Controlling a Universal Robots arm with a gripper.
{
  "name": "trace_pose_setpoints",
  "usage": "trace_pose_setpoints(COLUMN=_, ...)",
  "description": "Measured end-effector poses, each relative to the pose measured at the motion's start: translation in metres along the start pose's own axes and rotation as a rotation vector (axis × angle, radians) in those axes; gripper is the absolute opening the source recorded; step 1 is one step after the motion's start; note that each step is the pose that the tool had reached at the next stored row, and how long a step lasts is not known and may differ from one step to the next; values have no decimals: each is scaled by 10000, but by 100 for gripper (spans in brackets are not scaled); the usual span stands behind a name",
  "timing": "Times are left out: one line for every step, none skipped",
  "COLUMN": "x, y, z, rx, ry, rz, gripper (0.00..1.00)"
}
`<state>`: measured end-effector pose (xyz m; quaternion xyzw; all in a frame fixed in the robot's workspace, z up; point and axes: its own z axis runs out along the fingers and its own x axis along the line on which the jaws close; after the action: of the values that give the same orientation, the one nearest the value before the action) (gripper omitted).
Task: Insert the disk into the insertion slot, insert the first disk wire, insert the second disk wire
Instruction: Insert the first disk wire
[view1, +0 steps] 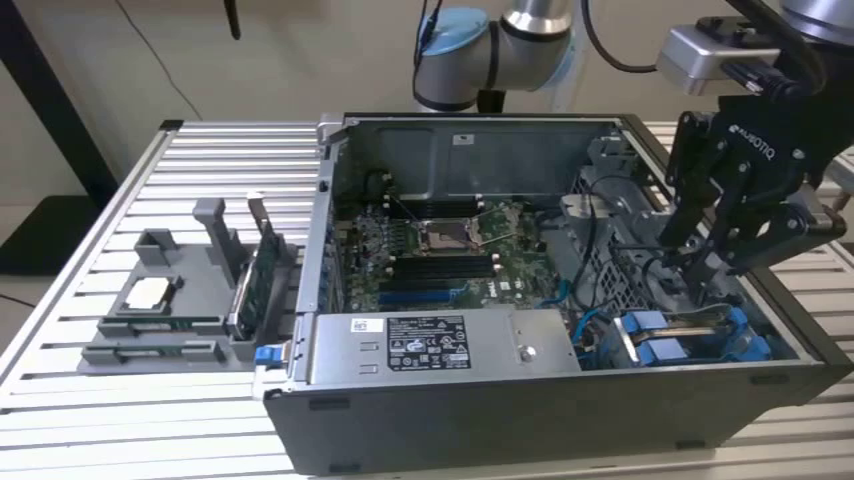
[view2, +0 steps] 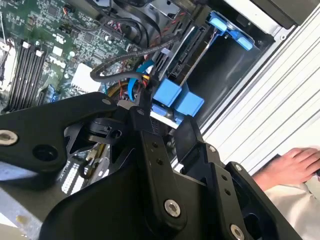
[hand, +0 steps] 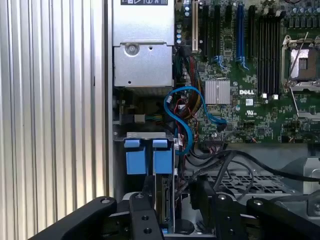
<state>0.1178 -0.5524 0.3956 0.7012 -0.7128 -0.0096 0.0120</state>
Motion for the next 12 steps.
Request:
trace_pose_setpoints(x=-13, y=2, z=4, rx=31, ry=0, rz=-31, gripper=47)
trace_pose_setpoints(x=-25, y=2, z=11, rx=75, ry=2, rz=-87, gripper=47)
trace_pose_setpoints(x=-33, y=2, z=20, rx=131, ry=2, rz=-158, gripper=47)
trace_pose_setpoints(x=-40, y=2, z=29, rx=185, ry=3, rz=-226, gripper=47)
trace_pose_setpoints(x=-45, y=2, z=40, rx=243, ry=3, rz=-290, gripper=47)
trace_pose_setpoints(x=-48, y=4, z=48, rx=284, ry=-1, rz=-337, gripper=47)
trace_pose_setpoints(x=-50, y=7, z=55, rx=315, ry=-30, rz=-367, gripper=47)
trace_pose_setpoints(x=-51, y=12, z=61, rx=347, ry=-68, rz=-374, gripper=47)
trace_pose_setpoints(x=-52, y=21, z=64, rx=380, ry=-104, rz=-374, gripper=47)
trace_pose_setpoints(x=-52, y=31, z=70, rx=414, ry=-164, rz=-376, gripper=47)
trace_pose_setpoints(x=-52, y=39, z=75, rx=441, ry=-241, rz=-379, gripper=47)
trace_pose_setpoints(x=-52, y=44, z=79, rx=468, ry=-314, rz=-395, gripper=47)
